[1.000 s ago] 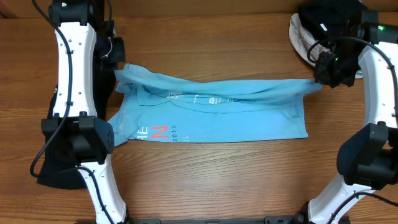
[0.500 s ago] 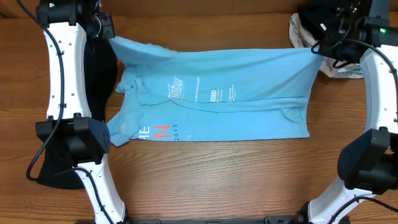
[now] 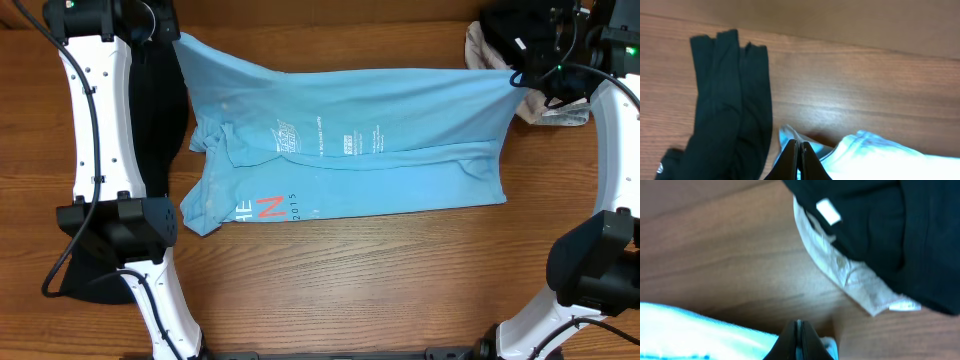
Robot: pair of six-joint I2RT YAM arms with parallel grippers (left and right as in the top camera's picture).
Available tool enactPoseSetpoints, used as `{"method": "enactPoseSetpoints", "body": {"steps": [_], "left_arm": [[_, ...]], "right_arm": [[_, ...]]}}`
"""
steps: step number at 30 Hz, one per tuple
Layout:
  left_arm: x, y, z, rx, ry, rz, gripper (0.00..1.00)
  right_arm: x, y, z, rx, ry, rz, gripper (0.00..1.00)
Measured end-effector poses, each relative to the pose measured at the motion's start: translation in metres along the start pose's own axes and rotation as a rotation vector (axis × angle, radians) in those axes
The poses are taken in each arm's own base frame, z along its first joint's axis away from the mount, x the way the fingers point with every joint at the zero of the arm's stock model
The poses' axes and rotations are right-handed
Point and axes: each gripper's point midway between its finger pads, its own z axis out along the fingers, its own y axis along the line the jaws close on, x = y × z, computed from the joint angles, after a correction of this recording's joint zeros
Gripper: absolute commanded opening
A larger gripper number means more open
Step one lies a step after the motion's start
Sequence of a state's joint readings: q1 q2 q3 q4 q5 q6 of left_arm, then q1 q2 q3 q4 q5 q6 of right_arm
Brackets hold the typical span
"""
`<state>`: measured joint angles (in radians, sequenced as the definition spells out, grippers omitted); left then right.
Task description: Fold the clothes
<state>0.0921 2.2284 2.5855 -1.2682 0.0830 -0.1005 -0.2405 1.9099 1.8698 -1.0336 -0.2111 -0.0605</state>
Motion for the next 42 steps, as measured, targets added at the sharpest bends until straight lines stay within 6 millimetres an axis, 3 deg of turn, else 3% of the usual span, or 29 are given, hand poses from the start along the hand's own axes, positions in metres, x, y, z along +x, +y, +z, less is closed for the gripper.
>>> {"method": "enactPoseSetpoints", "body": {"steps": [3, 14, 22, 26, 33, 34, 36, 38, 42], "left_arm": [[0.011, -0.004, -0.001, 0.023, 0.045, -0.004, 0.04], [0.094, -0.001, -0.021, 0.012, 0.394, -0.04, 0.04], [0.108, -0.01, -0.023, 0.012, 0.44, 0.005, 0.04], [0.145, -0.022, -0.019, -0.029, 0.562, 0.065, 0.04], [0.212, -0.028, 0.01, -0.078, 0.773, 0.13, 0.04], [0.219, -0.028, 0.014, -0.083, 0.789, 0.136, 0.04], [0.229, -0.028, 0.02, -0.091, 0.815, 0.147, 0.09], [0.237, -0.027, 0.024, -0.096, 0.832, 0.151, 0.18], [0.254, -0.021, 0.027, -0.116, 0.882, 0.156, 0.55]], "right_arm": [[0.016, 0.0, -0.001, -0.001, 0.066, 0.02, 0.04], [0.063, -0.003, -0.01, 0.0, 0.256, 0.119, 0.04], [0.087, -0.009, -0.018, 0.005, 0.345, 0.18, 0.04], [0.107, -0.01, -0.008, 0.003, 0.391, 0.192, 0.04], [0.166, -0.019, 0.03, 0.008, 0.508, 0.232, 0.04], [0.173, -0.02, 0.033, 0.01, 0.521, 0.24, 0.08], [0.185, -0.021, 0.038, 0.015, 0.542, 0.26, 0.34], [0.189, -0.022, 0.041, 0.023, 0.547, 0.261, 0.44], [0.188, -0.027, 0.044, 0.048, 0.534, 0.256, 0.72]]}}
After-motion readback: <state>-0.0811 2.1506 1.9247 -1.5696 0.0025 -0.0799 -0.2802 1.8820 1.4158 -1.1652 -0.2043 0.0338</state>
